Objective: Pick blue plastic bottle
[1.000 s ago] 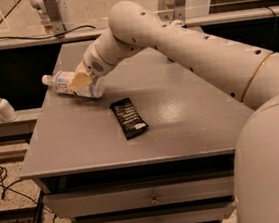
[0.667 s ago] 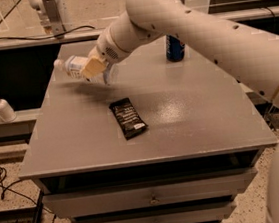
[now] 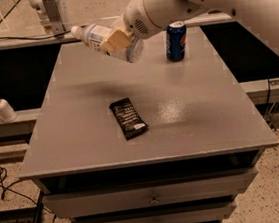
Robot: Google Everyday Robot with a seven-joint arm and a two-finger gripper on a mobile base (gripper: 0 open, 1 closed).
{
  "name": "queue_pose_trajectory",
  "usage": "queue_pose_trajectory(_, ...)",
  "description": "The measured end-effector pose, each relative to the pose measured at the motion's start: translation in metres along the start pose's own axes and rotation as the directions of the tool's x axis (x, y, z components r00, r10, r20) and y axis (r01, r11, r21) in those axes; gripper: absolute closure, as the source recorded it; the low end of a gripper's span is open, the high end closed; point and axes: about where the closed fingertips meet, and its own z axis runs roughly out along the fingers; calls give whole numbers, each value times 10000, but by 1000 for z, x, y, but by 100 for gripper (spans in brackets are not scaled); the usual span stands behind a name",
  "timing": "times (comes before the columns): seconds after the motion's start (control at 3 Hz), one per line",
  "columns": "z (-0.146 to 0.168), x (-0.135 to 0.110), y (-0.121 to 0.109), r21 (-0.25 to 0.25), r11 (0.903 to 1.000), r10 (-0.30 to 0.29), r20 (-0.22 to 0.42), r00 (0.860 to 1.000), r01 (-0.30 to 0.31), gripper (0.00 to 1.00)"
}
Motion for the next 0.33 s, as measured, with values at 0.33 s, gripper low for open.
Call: queue_pose_trajectory(0.33,-3,1,-1,45,10000,30,0,10000,-30,100)
